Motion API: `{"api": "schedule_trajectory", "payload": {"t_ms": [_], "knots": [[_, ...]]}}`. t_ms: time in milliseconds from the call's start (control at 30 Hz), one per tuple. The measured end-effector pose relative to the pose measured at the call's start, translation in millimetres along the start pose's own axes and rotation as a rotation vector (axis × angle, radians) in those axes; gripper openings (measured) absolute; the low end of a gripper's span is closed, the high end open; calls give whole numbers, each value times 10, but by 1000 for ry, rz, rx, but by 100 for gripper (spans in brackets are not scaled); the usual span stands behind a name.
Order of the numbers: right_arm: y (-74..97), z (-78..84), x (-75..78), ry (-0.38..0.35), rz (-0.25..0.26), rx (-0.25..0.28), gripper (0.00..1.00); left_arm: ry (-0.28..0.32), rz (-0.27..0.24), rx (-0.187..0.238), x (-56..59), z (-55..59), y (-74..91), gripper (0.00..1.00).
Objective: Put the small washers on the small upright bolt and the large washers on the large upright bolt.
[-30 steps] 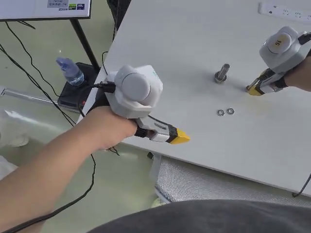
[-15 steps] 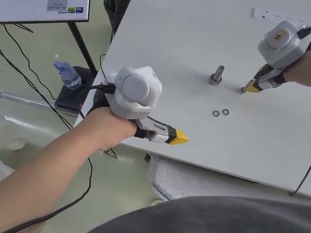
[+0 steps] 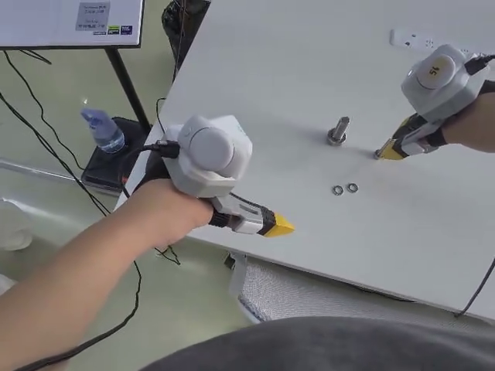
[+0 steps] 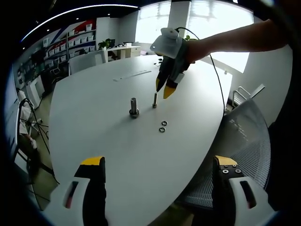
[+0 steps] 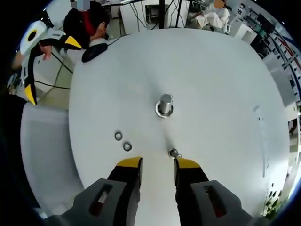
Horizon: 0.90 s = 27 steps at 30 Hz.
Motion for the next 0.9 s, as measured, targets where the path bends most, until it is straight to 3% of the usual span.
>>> {"api": "schedule_trajectory", "payload": {"t_ms": [133,900], "knots": [[17,5,-38,10,-3,-6,29,2,2,-7,7,8,-12,90],[-17,139,-480,12,-47,-9,29,-17,8,-3,50,12,-5,88]]}}
Point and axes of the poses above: the centre of the closed fingertips' face, and the gripper's own axes: y roughly backward along the fingers, x roughly to its right, z roughly out of its underside, the point moved 10 cm from there along y, roughly backward along the fingers, and after that the axes turned 13 degrees about -y, right-handed, at the moved point
